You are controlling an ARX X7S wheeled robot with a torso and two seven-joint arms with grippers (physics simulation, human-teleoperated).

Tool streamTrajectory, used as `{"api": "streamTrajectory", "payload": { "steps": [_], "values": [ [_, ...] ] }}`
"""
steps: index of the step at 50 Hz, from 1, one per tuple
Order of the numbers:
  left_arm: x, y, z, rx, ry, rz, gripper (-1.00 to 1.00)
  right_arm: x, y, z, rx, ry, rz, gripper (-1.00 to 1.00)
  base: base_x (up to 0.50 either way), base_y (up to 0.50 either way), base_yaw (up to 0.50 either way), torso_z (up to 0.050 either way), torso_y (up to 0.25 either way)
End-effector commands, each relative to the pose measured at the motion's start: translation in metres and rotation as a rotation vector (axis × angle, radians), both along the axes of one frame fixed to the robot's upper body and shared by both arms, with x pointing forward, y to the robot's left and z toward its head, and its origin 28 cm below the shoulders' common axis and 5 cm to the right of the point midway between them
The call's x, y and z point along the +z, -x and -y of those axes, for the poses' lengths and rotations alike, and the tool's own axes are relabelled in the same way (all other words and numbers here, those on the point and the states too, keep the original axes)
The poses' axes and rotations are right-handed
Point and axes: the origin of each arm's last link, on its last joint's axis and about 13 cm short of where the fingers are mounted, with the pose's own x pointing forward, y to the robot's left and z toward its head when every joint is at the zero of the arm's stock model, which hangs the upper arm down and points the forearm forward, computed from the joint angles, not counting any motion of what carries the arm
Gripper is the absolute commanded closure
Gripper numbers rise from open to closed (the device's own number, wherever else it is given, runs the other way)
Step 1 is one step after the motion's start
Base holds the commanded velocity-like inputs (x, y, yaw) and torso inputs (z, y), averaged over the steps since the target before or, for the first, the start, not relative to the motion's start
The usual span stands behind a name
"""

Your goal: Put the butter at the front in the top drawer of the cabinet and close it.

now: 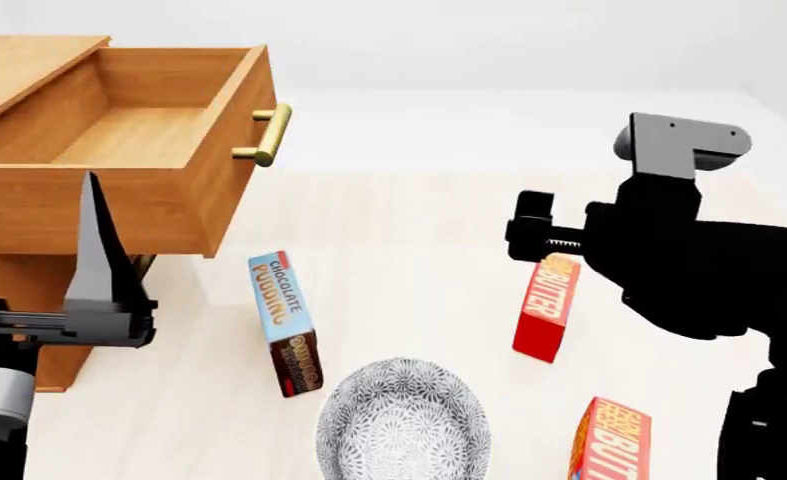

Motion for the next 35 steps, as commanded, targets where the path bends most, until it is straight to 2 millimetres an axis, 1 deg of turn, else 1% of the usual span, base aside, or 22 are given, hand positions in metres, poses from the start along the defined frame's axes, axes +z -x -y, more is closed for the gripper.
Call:
{"api": "streamTrajectory", "payload": {
  "steps": [1,16,27,35],
  "values": [
    [-0.003,-0.002,0.005,-0.027,0.013,-0.010,-1.00,-0.005,-0.021,0.001,-0.095,-0.016,-0.062,-1.00,0.00,0.00,0.00,0.000,0.000],
    [-0.007,-0.004,0.009,-0.053,0.023,-0.035,-1.00,-0.017,-0.038,-0.002,-0.174,0.007,-0.128,-1.00,0.00,0.00,0.00,0.000,0.000],
    [-0.008,-0.002,0.010,-0.058,0.034,-0.042,-1.00,-0.027,-0.043,-0.008,-0.166,0.001,-0.185,-1.00,0.00,0.00,0.00,0.000,0.000],
    [-0.012,-0.003,0.010,-0.060,0.041,-0.049,-1.00,-0.040,-0.050,-0.011,-0.161,0.008,-0.225,-1.00,0.00,0.00,0.00,0.000,0.000]
  ]
}}
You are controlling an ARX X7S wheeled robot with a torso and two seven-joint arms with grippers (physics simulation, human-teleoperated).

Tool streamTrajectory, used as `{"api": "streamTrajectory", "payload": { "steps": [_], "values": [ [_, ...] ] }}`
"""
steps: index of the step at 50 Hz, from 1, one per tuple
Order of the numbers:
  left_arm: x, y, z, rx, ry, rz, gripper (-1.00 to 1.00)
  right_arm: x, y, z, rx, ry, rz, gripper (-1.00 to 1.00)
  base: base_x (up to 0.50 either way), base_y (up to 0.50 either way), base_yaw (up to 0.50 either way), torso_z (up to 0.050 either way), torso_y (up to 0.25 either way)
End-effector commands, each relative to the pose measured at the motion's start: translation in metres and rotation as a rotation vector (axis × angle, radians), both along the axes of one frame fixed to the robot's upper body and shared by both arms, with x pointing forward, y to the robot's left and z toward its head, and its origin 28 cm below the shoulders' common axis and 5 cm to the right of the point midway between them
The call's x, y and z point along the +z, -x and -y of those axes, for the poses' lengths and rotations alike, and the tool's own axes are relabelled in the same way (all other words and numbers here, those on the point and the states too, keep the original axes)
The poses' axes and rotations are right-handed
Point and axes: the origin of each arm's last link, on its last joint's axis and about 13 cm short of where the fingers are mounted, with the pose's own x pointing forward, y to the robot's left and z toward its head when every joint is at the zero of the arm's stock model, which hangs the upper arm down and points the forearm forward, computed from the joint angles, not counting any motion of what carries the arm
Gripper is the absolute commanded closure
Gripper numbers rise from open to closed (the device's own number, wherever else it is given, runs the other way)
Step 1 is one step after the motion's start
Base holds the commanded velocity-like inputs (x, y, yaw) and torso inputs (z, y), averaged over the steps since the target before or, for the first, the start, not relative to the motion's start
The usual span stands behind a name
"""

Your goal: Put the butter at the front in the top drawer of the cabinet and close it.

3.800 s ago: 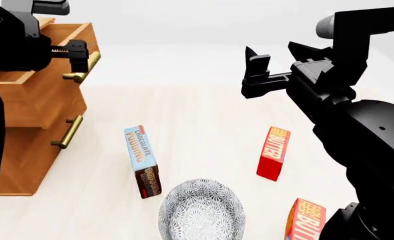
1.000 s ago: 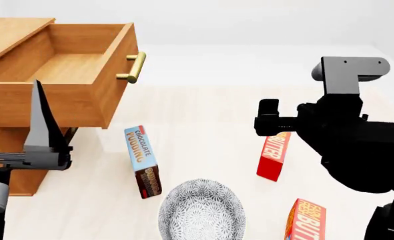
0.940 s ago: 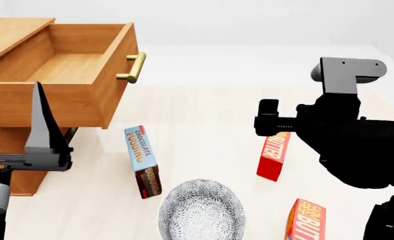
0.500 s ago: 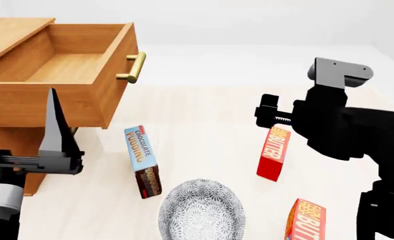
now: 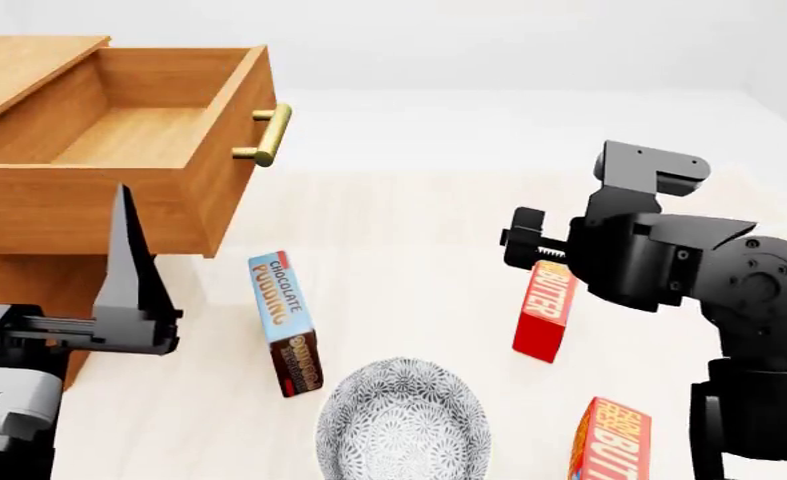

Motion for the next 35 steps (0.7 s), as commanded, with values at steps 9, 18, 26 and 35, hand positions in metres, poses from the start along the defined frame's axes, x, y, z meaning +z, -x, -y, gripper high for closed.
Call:
{"api": "streamTrajectory", "payload": {
  "steps": [9,18,26,35],
  "values": [
    [-0.009,-0.003,0.001,-0.004,0.014,-0.012,-1.00,-0.025,-0.013,-0.004,-0.011,0.004,-0.084,-1.00,0.00,0.00,0.00,0.000,0.000],
    [-0.011,-0.005,0.000,-0.002,0.019,-0.014,-1.00,-0.032,-0.019,0.000,-0.035,-0.007,-0.094,-1.00,0.00,0.00,0.00,0.000,0.000],
    [-0.012,-0.008,0.001,-0.005,0.023,-0.016,-1.00,-0.039,-0.024,0.000,-0.038,-0.018,-0.109,-1.00,0.00,0.00,0.00,0.000,0.000],
    [-0.013,-0.010,0.001,-0.007,0.026,-0.016,-1.00,-0.049,-0.027,-0.002,-0.032,-0.016,-0.136,-1.00,0.00,0.00,0.00,0.000,0.000]
  ]
}}
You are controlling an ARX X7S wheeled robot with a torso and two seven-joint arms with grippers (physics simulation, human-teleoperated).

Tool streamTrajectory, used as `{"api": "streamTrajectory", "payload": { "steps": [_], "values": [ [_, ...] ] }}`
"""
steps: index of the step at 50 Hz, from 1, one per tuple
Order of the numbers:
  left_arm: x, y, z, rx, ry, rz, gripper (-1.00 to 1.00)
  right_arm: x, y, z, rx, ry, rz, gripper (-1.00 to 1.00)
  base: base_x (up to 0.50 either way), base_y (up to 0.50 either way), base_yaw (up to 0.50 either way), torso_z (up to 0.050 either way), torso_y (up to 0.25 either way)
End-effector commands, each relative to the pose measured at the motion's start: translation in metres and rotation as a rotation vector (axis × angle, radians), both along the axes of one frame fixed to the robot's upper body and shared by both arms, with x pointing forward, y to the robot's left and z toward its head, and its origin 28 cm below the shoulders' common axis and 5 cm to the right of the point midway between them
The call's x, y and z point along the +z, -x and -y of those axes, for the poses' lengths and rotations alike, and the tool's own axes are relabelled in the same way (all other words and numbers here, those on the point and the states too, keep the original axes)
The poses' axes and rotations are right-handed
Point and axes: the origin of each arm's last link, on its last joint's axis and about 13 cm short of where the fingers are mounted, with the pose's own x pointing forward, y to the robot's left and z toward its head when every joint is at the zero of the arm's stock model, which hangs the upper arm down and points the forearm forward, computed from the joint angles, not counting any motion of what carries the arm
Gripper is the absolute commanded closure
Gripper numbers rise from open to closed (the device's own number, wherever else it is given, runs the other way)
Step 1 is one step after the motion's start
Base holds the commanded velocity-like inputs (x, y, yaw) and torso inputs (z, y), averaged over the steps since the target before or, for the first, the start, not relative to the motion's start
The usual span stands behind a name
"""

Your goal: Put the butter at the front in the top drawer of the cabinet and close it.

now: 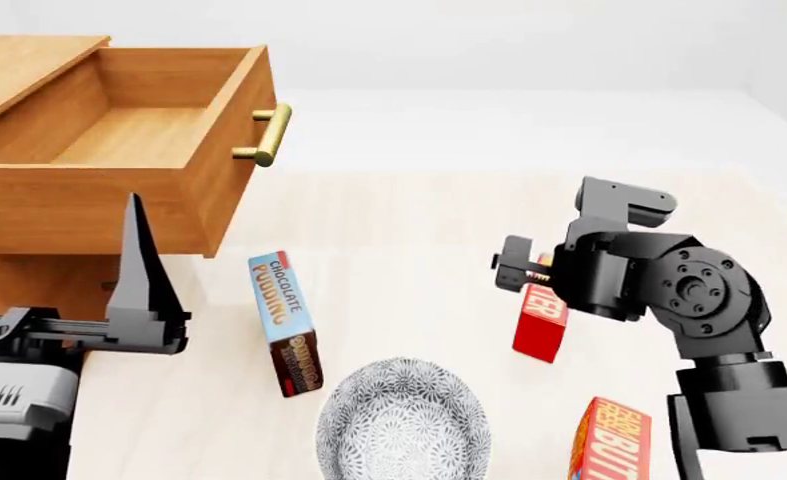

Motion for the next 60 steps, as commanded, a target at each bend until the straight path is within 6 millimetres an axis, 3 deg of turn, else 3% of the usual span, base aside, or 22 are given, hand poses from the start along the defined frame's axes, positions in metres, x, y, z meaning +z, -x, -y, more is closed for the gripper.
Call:
{"api": "streamTrajectory", "payload": {
  "steps": [1,49,60],
  "values": [
    [-0.002,-0.003,0.000,-0.002,0.005,-0.002,-1.00,-0.012,-0.004,-0.001,0.002,-0.001,-0.031,-1.00,0.00,0.00,0.00,0.000,0.000],
    [-0.008,-0.007,0.000,-0.015,0.030,-0.018,-1.00,-0.069,-0.007,-0.006,-0.003,-0.072,-0.163,-1.00,0.00,0.00,0.00,0.000,0.000],
    [-0.009,-0.008,0.001,-0.024,0.028,-0.022,-1.00,-0.073,-0.009,-0.005,-0.004,-0.096,-0.161,-1.00,0.00,0.00,0.00,0.000,0.000]
  ]
}}
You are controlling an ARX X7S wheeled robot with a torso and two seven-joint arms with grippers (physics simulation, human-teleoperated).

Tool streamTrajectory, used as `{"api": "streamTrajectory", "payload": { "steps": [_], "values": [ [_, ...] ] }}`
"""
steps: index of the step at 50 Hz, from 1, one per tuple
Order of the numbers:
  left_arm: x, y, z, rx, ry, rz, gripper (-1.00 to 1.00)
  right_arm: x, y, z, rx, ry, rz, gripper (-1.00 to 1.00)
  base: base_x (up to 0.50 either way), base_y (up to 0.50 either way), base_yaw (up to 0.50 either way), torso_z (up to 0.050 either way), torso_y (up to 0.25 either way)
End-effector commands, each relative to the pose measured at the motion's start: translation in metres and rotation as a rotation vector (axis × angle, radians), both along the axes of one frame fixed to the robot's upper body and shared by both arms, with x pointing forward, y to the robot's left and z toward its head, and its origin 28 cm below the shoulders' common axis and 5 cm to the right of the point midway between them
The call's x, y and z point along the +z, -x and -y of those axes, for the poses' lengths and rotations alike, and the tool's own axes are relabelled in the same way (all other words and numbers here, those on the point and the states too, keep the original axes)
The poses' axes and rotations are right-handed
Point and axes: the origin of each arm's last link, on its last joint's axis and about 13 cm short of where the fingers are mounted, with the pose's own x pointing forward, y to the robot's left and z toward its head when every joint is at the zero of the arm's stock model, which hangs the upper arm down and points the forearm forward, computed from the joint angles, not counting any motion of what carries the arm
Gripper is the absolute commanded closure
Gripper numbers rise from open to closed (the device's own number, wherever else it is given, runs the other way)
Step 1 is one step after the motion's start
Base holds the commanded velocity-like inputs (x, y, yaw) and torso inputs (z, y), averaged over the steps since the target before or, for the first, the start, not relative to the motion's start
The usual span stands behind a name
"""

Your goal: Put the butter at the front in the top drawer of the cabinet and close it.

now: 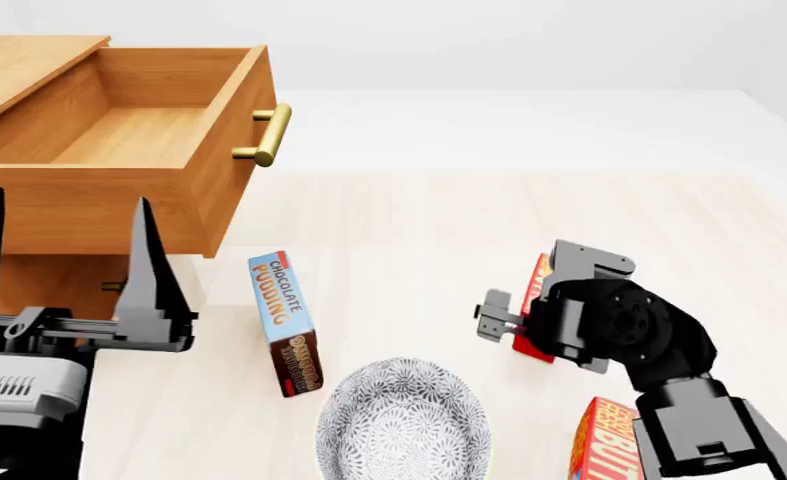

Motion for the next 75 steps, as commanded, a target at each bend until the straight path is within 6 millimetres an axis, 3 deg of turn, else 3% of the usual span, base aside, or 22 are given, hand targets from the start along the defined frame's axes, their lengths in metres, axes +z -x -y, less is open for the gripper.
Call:
{"api": "streamTrajectory", "payload": {
  "steps": [1,2,7,13,27,28,30,32,33,34,36,41,46,55,61,75],
  "values": [
    [-0.001,-0.001,0.001,-0.008,0.000,-0.004,-1.00,-0.006,-0.001,0.001,-0.004,-0.022,-0.002,-1.00,0.00,0.00,0.00,0.000,0.000],
    [-0.001,-0.001,0.001,-0.009,0.000,-0.004,-1.00,-0.006,-0.001,0.001,-0.006,-0.015,0.002,1.00,0.00,0.00,0.00,0.000,0.000],
    [-0.001,-0.001,0.002,-0.014,-0.003,-0.004,-1.00,0.002,-0.001,0.003,-0.020,0.038,0.045,1.00,0.00,0.00,0.00,0.000,0.000],
    [0.002,0.002,0.003,-0.017,-0.014,0.001,-1.00,0.027,-0.001,0.007,-0.003,0.123,0.152,1.00,0.00,0.00,0.00,0.000,0.000],
    [0.018,0.029,0.012,-0.039,-0.221,0.027,-1.00,0.157,0.030,0.015,0.304,0.587,0.633,1.00,0.00,0.00,0.00,0.000,0.001],
    [0.041,0.036,0.018,-0.027,-0.288,0.071,-1.00,0.163,0.033,0.015,0.340,0.615,0.684,1.00,0.00,0.00,0.00,0.000,0.000],
    [0.084,0.033,0.034,-0.106,-0.449,0.137,-1.00,0.171,0.039,0.017,0.437,0.778,0.793,1.00,0.00,0.00,0.00,0.000,0.000],
    [0.102,0.020,0.037,-0.083,-0.500,0.020,-1.00,0.176,0.044,0.022,0.480,0.858,0.814,1.00,0.00,0.00,0.00,0.000,0.005],
    [0.093,0.015,0.023,0.014,-0.474,-0.136,-1.00,0.178,0.046,0.025,0.481,0.893,0.804,1.00,0.00,0.00,0.00,0.000,0.000],
    [0.091,0.003,0.013,0.000,-0.466,-0.166,-1.00,0.180,0.048,0.028,0.483,0.935,0.786,1.00,0.00,0.00,0.00,0.000,0.000],
    [0.108,-0.014,0.010,-0.066,-0.462,-0.047,-1.00,0.181,0.052,0.034,0.531,1.054,0.773,1.00,0.00,0.00,0.00,0.000,0.000],
    [0.139,-0.040,0.012,-0.088,-0.577,0.027,-1.00,0.188,0.058,0.047,0.626,1.257,0.854,1.00,0.00,0.00,0.00,0.000,0.000],
    [0.167,-0.050,0.022,-0.070,-0.738,0.118,-1.00,0.186,0.063,0.053,0.709,1.474,0.871,1.00,0.00,0.00,0.00,0.000,0.002],
    [0.204,-0.059,0.033,-0.022,-0.983,0.225,-1.00,0.201,0.077,0.067,0.666,1.615,0.860,1.00,0.00,0.00,0.00,0.000,0.001],
    [0.210,-0.063,0.033,0.006,-1.094,0.252,-1.00,0.207,0.082,0.078,0.683,1.688,0.904,1.00,0.00,0.00,0.00,0.000,0.000],
    [0.188,-0.088,0.025,0.023,-1.322,0.272,-1.00,0.217,0.085,0.085,0.665,1.669,0.917,1.00,0.00,0.00,0.00,0.000,0.001]
  ]
}}
